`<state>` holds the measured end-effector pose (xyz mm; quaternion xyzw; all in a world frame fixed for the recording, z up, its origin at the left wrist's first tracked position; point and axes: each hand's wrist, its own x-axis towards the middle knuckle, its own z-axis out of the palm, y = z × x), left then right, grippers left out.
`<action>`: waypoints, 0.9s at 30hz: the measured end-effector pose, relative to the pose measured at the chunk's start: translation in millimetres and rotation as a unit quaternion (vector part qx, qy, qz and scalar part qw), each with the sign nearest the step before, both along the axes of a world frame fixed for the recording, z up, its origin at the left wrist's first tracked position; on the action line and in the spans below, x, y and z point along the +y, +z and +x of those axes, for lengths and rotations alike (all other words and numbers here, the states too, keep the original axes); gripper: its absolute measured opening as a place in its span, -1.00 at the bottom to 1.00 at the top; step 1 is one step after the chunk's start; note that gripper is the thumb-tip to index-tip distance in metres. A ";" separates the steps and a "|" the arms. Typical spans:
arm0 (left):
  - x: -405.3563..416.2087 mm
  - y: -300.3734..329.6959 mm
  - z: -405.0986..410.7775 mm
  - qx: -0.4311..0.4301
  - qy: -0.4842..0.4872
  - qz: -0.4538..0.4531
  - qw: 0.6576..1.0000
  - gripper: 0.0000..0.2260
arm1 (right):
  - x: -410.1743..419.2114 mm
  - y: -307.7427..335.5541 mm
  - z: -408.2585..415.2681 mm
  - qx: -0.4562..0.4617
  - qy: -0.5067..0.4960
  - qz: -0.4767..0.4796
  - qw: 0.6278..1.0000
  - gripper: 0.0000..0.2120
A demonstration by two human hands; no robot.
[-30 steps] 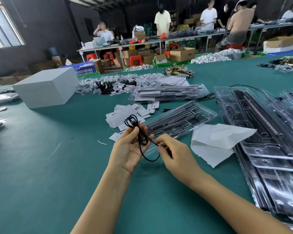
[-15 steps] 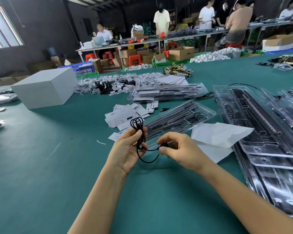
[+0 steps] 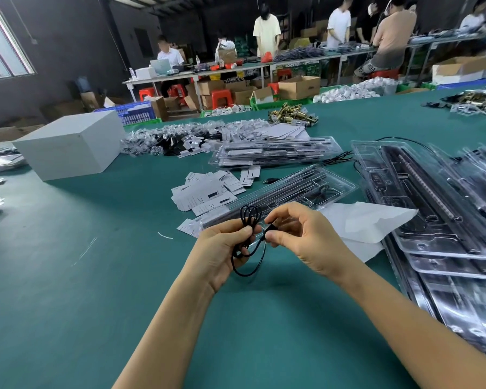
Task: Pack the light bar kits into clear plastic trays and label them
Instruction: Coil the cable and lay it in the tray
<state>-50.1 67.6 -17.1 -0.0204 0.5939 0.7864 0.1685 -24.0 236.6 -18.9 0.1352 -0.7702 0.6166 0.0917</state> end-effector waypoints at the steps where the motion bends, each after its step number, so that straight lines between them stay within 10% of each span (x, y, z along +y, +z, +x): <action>1: 0.3 0.7 0.8 0.001 -0.006 -0.007 1.000 -0.84 | -0.5 -0.8 -0.1 0.016 -0.010 0.022 1.000 -0.78; 11: 5.7 3.6 7.3 -0.002 0.007 -0.046 0.999 -0.89 | -3.9 -11.3 -3.6 0.140 -0.080 0.174 0.971 -0.83; 23: 4.7 6.8 9.8 -0.012 -0.011 -0.062 0.998 -0.93 | 5.7 -3.2 -0.8 0.022 0.007 0.075 0.997 -0.69; 27: 4.6 7.3 11.7 0.004 -0.010 -0.096 0.995 -0.92 | 2.4 -0.7 -1.1 0.056 0.008 0.184 0.981 -0.61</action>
